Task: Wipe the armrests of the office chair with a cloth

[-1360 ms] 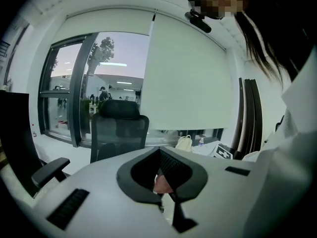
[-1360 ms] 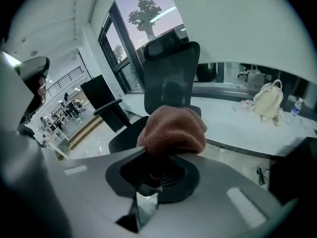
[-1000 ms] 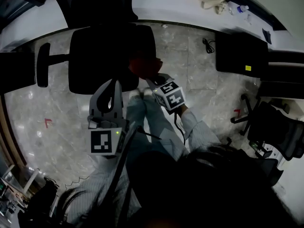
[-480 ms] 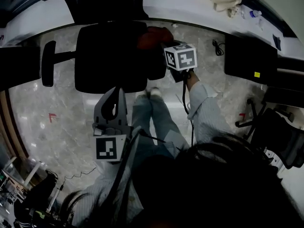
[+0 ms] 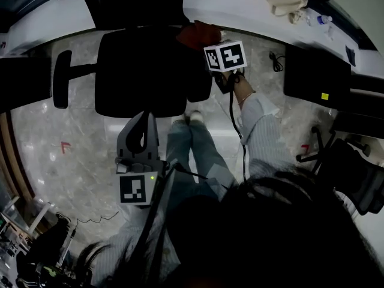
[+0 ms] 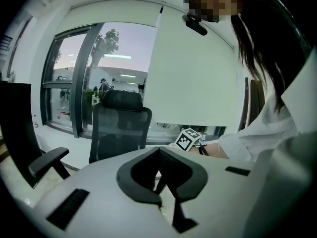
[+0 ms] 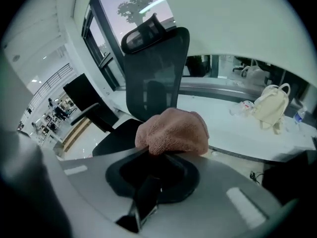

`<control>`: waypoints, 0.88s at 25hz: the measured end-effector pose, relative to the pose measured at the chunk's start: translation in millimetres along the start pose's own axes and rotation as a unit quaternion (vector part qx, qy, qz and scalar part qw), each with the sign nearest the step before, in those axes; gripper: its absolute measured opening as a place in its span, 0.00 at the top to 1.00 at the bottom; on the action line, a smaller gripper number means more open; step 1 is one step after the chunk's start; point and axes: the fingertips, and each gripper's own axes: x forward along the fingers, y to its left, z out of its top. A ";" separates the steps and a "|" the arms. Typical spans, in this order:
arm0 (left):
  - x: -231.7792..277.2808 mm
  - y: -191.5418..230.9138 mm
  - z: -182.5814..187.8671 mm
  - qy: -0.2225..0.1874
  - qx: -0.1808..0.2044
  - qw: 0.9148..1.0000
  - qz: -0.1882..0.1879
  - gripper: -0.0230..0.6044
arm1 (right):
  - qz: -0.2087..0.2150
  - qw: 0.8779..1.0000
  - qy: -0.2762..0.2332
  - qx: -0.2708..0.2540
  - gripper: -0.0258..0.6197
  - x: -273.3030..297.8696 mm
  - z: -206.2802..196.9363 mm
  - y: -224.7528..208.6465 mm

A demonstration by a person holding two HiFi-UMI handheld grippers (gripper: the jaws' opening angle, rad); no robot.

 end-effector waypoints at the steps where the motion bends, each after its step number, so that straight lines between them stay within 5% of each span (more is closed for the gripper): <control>1: 0.7 -0.6 0.6 -0.001 0.000 1.000 -0.003 0.96 | 0.013 1.000 0.004 -0.004 0.92 -7.1 -11.0 10.2; 9: 5.8 -17.2 9.7 -0.012 0.006 0.999 -0.031 0.96 | 0.102 0.994 0.035 -0.018 0.92 -76.6 -118.9 96.2; 13: 6.7 -19.4 10.1 -0.015 0.007 0.999 -0.035 0.96 | 0.116 0.993 0.036 -0.006 0.92 -87.6 -140.9 111.2; 22: -2.9 4.0 5.7 -0.004 0.004 1.000 -0.004 0.96 | 0.054 0.998 -0.020 0.024 0.92 -26.7 -42.7 27.1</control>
